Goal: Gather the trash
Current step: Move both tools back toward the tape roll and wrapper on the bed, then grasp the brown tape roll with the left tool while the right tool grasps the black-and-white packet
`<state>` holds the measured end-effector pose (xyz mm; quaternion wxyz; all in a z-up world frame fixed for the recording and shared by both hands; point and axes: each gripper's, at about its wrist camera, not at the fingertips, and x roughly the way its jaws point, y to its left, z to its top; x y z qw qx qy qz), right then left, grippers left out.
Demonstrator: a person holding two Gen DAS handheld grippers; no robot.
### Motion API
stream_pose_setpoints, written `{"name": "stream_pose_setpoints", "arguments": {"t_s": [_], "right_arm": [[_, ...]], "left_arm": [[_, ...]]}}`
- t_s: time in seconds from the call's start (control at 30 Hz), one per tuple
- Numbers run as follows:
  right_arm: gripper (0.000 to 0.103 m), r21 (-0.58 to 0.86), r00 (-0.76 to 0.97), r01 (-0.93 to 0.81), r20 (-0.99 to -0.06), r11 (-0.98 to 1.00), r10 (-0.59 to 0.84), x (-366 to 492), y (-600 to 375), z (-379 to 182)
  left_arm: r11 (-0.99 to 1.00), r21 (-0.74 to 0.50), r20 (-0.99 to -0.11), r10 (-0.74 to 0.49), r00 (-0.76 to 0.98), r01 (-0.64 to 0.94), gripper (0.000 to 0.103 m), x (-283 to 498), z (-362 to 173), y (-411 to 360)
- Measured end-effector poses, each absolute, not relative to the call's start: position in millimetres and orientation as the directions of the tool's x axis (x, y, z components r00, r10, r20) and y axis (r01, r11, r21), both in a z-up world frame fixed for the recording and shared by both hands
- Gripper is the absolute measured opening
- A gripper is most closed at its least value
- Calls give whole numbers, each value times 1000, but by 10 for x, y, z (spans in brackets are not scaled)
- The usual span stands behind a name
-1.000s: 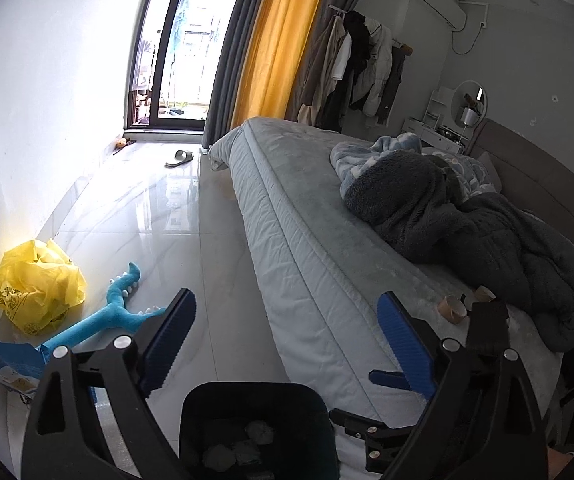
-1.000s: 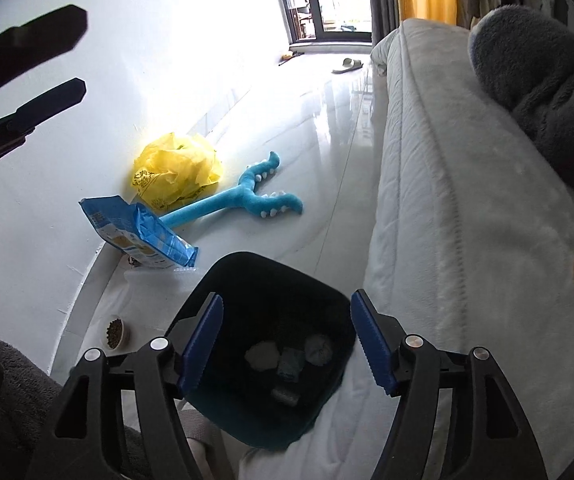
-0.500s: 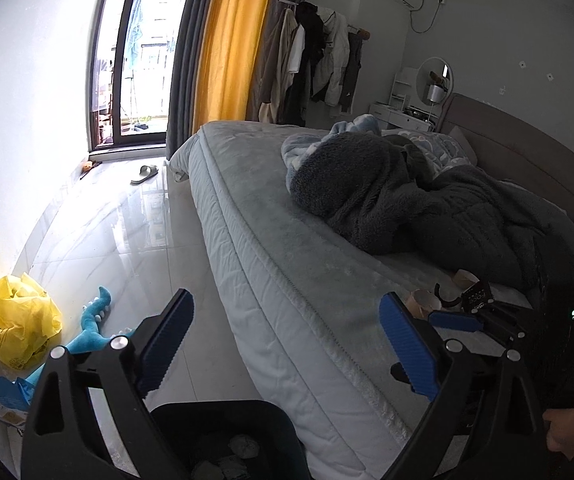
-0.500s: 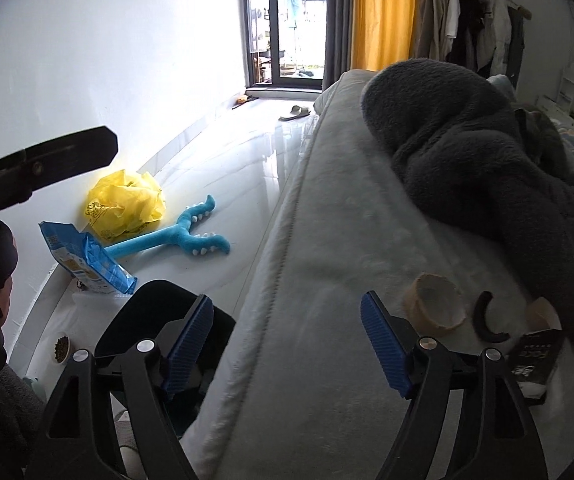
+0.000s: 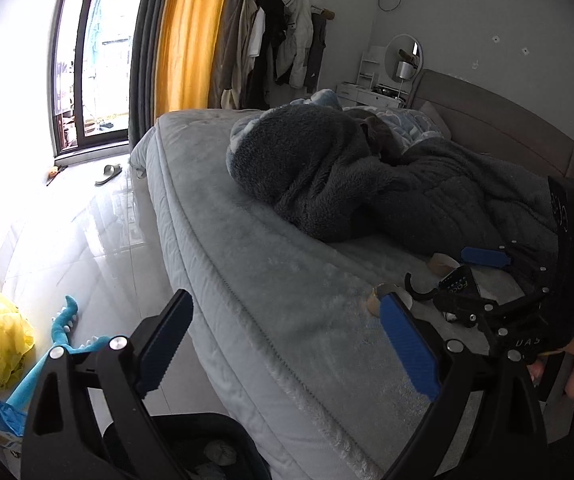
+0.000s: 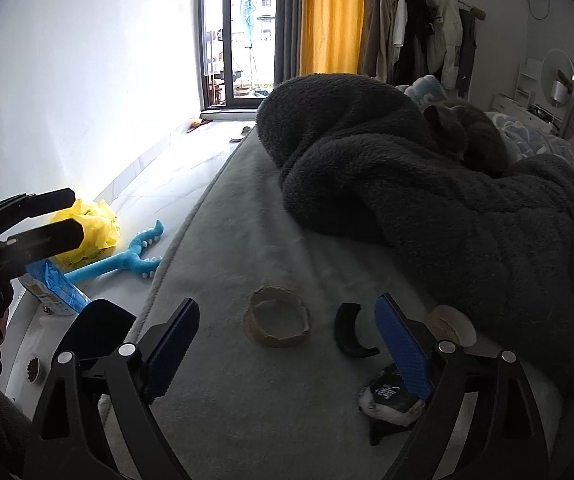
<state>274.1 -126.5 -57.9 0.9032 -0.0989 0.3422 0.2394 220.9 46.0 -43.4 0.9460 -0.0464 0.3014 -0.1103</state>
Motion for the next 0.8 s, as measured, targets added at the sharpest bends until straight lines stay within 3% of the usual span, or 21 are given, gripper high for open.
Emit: {"name": "stream_pose_setpoints", "arguments": {"t_s": [0.3,0.8], "right_arm": [[99,-122,646,-544,-691,830,322,2787,-1485,-645],[99,-188,633,-583,-716,791,296,2888,-1814,-793]], "left_arm": [[962,-165,-578,-271,770,216,96,2406,-542,244],[936,-185,-604,-348,717,299,96,2662,-733,-256]]}}
